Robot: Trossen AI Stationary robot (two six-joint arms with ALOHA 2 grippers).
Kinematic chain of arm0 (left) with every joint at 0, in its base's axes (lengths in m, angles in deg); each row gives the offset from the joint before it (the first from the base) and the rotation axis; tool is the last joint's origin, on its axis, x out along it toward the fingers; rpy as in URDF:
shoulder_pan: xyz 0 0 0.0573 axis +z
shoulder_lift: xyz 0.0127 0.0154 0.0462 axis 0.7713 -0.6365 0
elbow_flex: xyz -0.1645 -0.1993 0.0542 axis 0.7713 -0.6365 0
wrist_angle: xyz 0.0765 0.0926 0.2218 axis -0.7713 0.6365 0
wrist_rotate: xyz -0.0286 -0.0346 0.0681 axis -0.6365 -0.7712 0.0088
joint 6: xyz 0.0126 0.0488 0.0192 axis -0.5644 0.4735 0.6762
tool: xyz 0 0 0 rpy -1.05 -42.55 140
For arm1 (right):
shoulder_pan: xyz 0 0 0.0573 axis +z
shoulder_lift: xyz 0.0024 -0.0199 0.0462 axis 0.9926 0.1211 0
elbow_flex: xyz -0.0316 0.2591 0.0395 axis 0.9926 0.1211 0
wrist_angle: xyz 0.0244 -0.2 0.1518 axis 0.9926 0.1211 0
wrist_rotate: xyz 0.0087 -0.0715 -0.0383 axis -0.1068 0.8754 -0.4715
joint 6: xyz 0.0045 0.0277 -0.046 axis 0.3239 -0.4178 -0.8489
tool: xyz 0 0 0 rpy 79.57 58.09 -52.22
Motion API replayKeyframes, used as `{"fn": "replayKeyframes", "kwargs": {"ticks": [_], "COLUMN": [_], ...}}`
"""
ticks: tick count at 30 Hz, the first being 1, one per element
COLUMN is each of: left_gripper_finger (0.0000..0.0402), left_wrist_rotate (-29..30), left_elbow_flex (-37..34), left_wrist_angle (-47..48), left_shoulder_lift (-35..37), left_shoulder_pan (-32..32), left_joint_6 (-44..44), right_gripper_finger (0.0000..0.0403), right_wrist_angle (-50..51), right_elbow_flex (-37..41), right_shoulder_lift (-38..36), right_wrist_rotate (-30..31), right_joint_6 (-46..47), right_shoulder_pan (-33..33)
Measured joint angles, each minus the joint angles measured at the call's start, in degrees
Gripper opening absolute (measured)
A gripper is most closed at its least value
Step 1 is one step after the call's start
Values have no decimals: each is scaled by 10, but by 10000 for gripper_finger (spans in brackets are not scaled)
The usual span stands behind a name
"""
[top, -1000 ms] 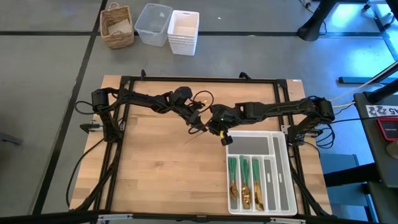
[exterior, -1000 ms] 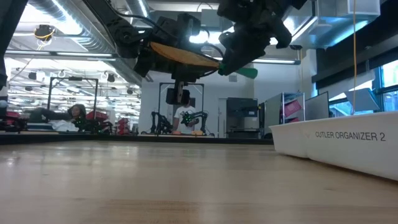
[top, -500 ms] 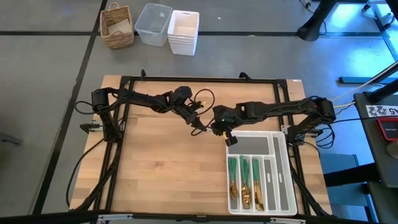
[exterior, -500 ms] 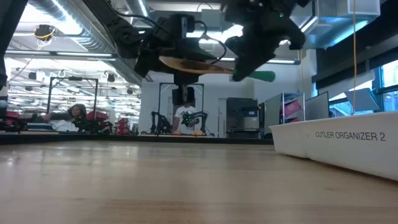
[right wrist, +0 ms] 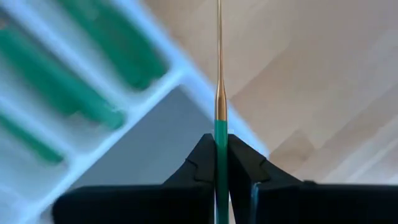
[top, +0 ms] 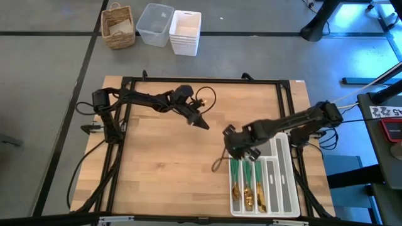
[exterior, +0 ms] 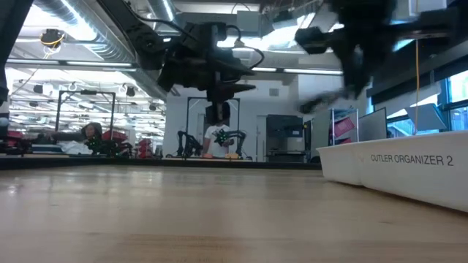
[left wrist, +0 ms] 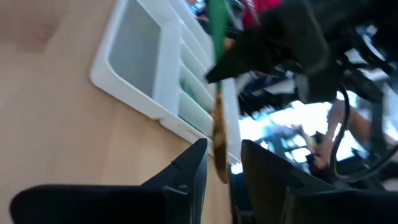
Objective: Sort silverware
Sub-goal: Put the green table knife into the white silverware tray
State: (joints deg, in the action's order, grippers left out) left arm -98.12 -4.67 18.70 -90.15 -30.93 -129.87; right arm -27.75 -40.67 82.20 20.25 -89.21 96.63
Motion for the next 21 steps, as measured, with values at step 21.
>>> {"fn": "replayKeyframes", "kwargs": {"ticks": [21], "left_gripper_finger": [88], "left_wrist_rotate": [533], "left_elbow_flex": [0], "left_wrist_angle": [-5], "left_shoulder_lift": [0], "left_shoulder_pan": [-241], "left_joint_6": [-149], "right_gripper_finger": [16], "right_wrist_angle": [148], "right_elbow_flex": [-10], "right_shoulder_lift": [0], "right_wrist_rotate": [-2], "right_joint_6": [-15], "right_shoulder_pan": [343]}}
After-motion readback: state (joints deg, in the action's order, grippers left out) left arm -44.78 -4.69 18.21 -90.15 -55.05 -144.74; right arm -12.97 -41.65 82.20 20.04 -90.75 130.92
